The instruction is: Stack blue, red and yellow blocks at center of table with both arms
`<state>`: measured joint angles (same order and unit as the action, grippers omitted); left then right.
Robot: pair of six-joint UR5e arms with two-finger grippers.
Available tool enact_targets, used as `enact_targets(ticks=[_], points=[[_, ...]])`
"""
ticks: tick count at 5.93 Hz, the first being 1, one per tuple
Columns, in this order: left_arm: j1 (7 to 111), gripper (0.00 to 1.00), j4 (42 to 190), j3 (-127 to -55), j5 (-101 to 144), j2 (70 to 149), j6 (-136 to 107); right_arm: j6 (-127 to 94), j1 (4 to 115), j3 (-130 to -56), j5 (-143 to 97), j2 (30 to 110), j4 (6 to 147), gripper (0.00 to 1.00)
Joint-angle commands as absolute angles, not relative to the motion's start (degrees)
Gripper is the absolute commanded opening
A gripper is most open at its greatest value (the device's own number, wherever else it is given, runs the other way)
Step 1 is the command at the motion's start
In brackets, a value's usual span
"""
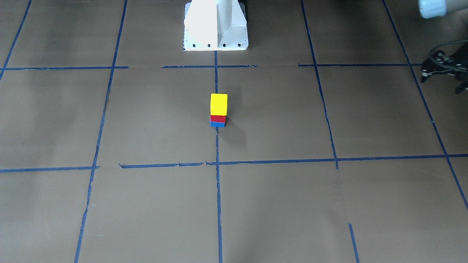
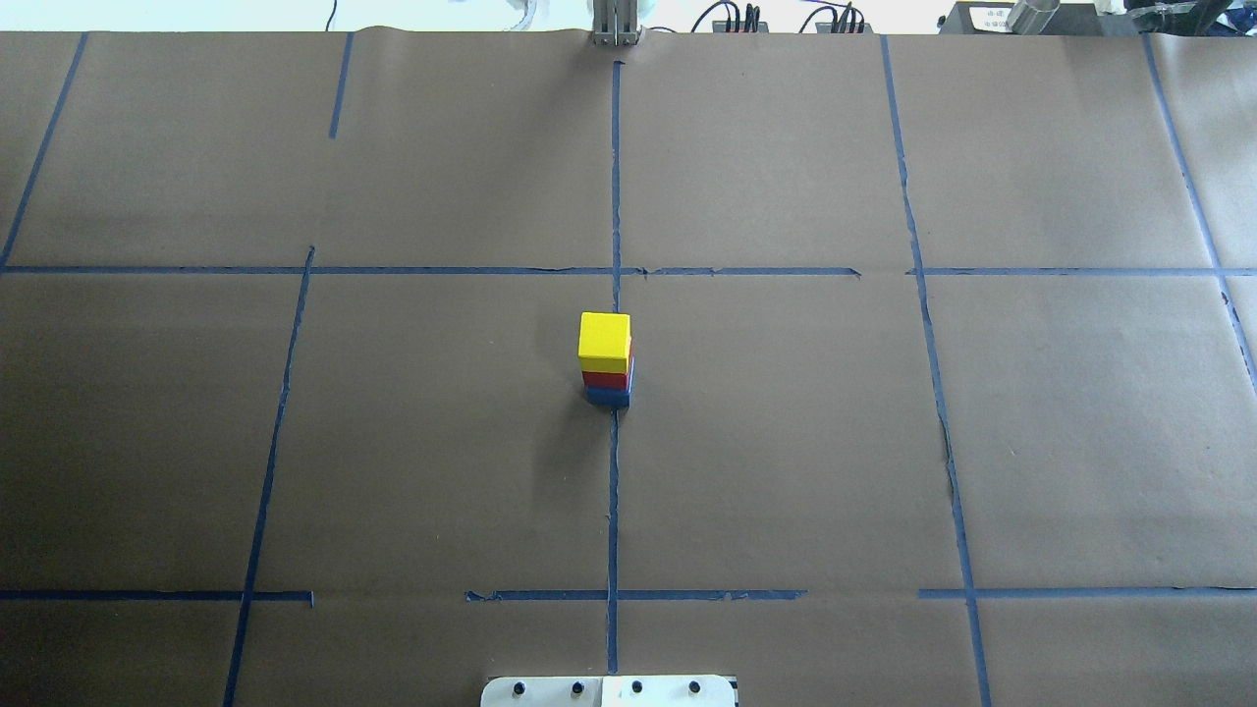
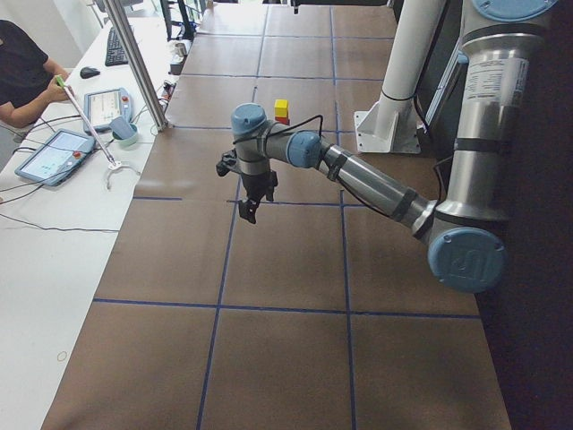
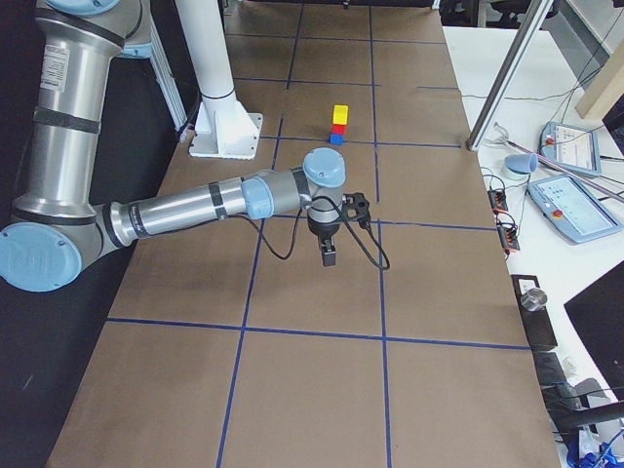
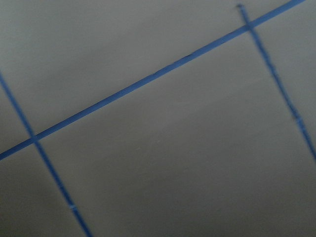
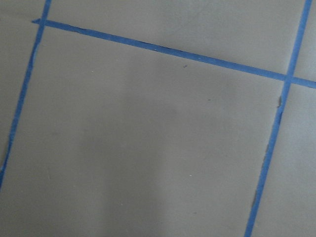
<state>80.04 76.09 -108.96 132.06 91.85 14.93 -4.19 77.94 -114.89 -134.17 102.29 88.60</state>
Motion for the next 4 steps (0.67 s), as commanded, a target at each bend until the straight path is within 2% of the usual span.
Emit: enact_targets(ticks=[1, 2, 4], points=[[92.69, 1.00, 75.94, -100.65, 134.38, 89.92, 25.66, 1.84, 82.34, -111.62, -134.30, 104.75, 88.24, 1.00], [93.59, 1.00, 76.29, -100.81, 134.12, 86.43, 21.49, 1.58, 82.35, -111.88, -134.38, 105.03, 88.16, 1.00], [94.57, 1.00, 76.38, -100.62, 134.21, 85.53, 16.18, 1.23, 83.14, -115.28, -132.90, 107.21, 87.54, 1.00]])
